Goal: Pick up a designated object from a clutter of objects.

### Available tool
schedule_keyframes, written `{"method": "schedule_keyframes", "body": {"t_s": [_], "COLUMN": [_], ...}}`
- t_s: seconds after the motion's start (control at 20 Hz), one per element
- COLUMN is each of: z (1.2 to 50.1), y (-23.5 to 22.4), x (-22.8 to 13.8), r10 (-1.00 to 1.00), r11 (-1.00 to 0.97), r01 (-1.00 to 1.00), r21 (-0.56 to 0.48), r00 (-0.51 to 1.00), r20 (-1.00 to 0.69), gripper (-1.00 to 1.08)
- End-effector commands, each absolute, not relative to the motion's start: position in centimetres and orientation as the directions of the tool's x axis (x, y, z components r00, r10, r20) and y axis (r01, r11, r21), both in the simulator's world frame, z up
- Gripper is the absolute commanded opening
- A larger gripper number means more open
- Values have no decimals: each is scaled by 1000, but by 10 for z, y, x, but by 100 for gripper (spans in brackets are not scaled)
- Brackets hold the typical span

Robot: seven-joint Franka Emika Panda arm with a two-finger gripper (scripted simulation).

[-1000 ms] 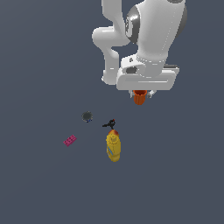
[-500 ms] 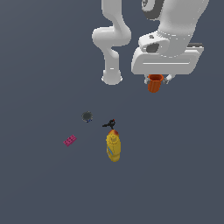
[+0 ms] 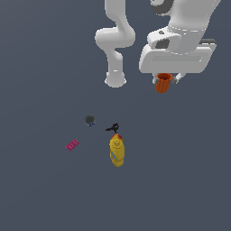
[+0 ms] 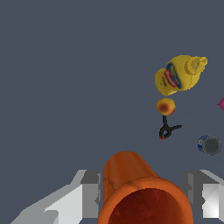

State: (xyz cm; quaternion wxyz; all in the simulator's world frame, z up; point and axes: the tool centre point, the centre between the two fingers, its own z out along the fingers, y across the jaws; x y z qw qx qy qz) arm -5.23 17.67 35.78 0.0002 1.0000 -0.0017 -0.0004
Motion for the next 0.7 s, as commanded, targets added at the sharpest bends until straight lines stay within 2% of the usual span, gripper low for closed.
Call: {"method": "schedule_keyframes", "body": {"t_s": [0.0, 0.65], "z": [359, 380], "y": [176, 171], "x": [-51, -32], "r10": [-4, -4], "r11": [-1000, -1000], "r01": [-4, -4], "r21": [0, 0], "r00": [1000, 1000], "r20": [0, 0], "gripper": [-100, -100]}}
